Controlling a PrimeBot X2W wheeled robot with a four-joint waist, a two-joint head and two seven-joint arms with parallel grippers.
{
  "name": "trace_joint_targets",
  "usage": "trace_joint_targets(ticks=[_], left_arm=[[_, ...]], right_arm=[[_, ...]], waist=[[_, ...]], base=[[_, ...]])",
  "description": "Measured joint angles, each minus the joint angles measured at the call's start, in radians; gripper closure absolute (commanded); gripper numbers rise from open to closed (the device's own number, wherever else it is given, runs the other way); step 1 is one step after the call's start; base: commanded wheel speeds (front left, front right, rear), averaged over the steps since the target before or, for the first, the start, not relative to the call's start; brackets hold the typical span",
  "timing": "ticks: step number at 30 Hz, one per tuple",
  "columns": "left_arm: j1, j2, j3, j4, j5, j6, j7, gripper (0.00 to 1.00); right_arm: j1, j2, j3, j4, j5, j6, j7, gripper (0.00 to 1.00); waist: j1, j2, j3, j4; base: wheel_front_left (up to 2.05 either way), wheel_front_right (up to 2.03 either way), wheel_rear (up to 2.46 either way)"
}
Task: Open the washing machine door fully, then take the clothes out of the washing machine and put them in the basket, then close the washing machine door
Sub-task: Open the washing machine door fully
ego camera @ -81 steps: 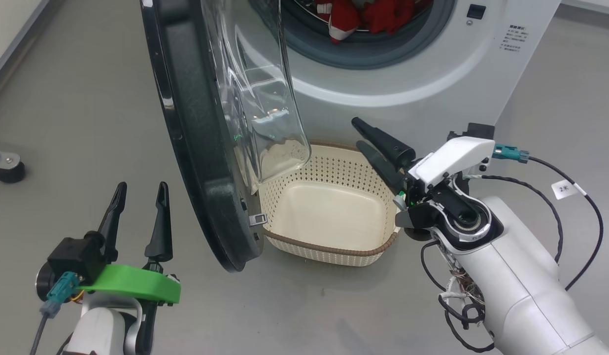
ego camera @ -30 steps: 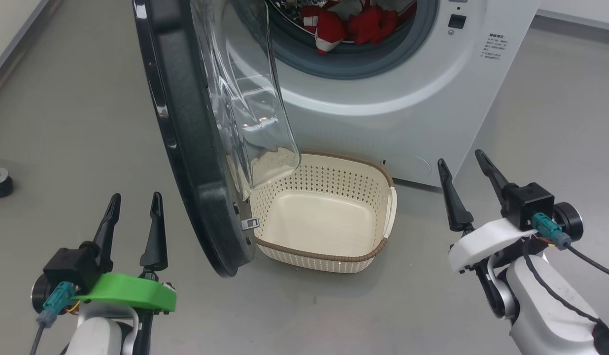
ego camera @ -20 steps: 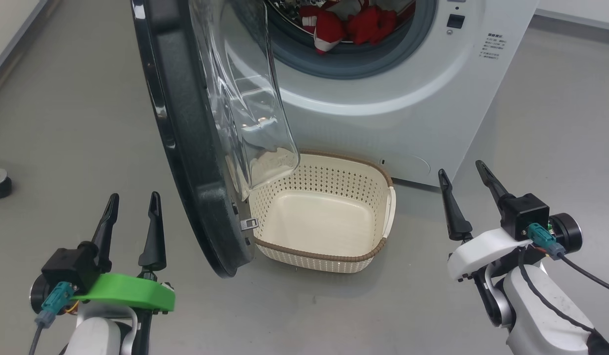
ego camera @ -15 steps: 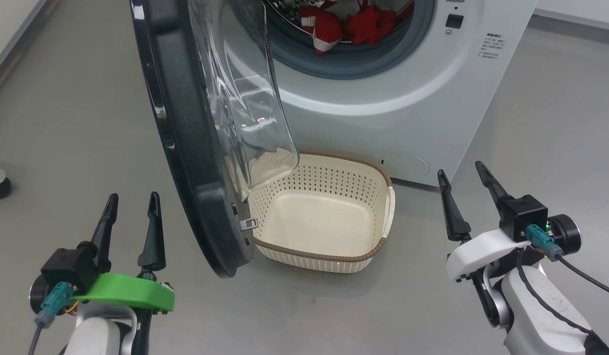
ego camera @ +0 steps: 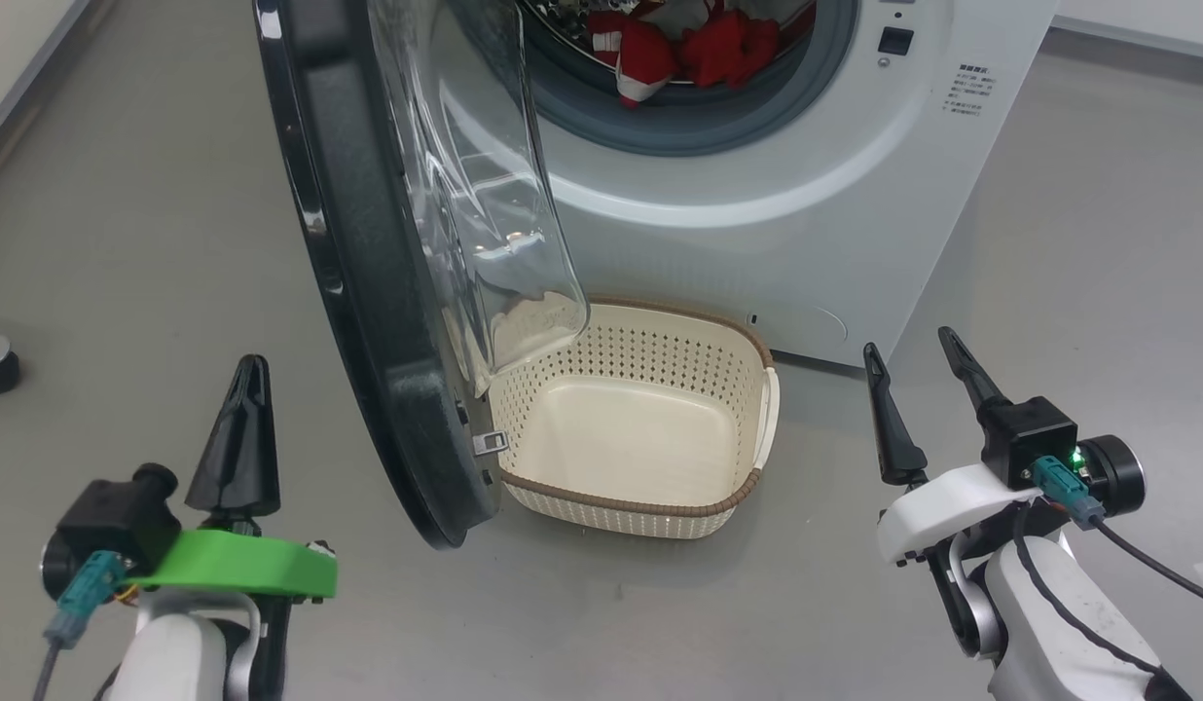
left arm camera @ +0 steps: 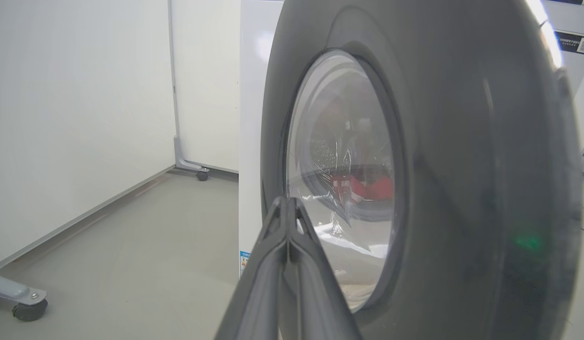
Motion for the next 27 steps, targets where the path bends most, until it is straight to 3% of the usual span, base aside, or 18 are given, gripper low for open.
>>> trace_joint_targets(ticks=[6,14,21,27], left_arm=[[-0.026,0.000,0.045,-0.146,0.000,0.000,0.000,1.00],[-0.086,0.001,0.014,-0.402,0.000,0.000,-0.006,1.00],[-0.085,0.006,-0.189,-0.531,0.008,0.000,-0.006,1.00],[-0.043,0.055,-0.383,-0.548,0.013,0.000,-0.006,1.00]], right_arm=[[0.012,0.010,-0.012,-0.006,-0.011,0.000,0.000,0.00],[0.019,0.024,-0.022,-0.013,-0.024,0.000,0.000,0.00],[0.032,0.031,-0.033,-0.013,-0.030,0.003,0.000,0.00],[0.033,0.037,-0.041,-0.013,-0.044,0.012,0.000,0.00]], waist=[[0.0000,0.0000,0.001,0.004],[0.0000,0.0000,0.002,0.015],[0.0000,0.0000,0.002,0.022],[0.0000,0.0000,0.001,0.024]], base=[[0.00,0.00,0.00],[0.00,0.00,0.00],[0.00,0.00,0.00],[0.00,0.00,0.00]])
